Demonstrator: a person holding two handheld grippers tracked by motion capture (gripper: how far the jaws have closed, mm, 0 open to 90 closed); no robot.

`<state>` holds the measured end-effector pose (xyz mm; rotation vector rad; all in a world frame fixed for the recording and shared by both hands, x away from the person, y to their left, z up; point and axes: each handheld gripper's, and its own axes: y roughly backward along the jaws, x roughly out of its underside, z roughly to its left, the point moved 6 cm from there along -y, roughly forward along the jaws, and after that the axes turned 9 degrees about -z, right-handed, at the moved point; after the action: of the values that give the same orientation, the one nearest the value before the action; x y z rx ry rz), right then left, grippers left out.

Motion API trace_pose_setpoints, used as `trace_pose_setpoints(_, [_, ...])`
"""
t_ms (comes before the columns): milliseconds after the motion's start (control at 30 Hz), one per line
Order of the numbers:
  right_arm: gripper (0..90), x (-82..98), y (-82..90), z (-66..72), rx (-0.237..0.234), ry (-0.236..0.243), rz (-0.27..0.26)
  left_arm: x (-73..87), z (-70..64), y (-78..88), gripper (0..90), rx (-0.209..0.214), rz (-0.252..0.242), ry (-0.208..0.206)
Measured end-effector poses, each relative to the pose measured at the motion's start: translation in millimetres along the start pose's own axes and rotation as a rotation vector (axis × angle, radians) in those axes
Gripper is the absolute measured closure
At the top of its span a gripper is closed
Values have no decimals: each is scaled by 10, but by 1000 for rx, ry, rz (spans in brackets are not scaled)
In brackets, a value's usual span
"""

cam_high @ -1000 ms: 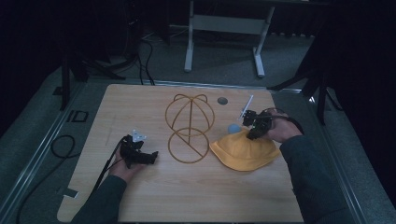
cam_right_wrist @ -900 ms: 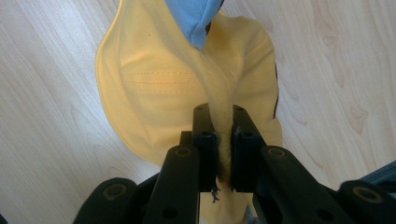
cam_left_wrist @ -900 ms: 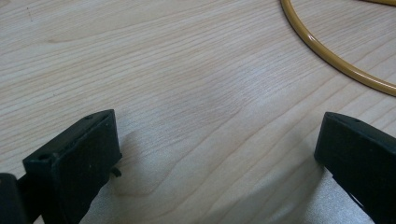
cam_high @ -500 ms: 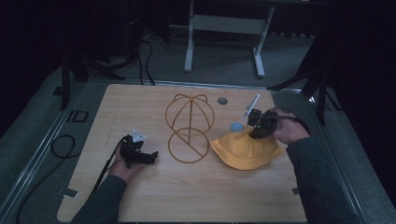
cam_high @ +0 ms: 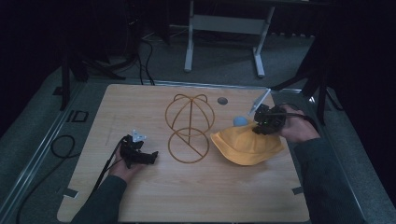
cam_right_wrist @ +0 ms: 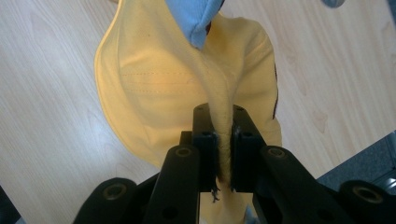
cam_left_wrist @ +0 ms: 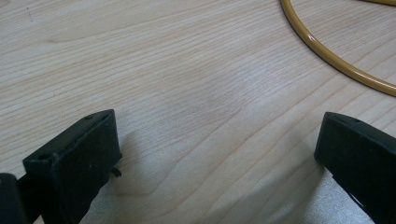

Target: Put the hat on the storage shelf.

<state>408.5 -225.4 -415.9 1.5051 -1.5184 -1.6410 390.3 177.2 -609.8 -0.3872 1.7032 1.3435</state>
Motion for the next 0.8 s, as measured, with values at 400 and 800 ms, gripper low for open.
trace_pose_setpoints(400, [835, 3, 218, -48, 53, -59, -81, 0, 0, 1, 2, 0, 1, 0])
trace_pose_setpoints(800, [835, -4, 368, -148, 98, -132, -170, 0, 0, 1, 1, 0, 1, 0])
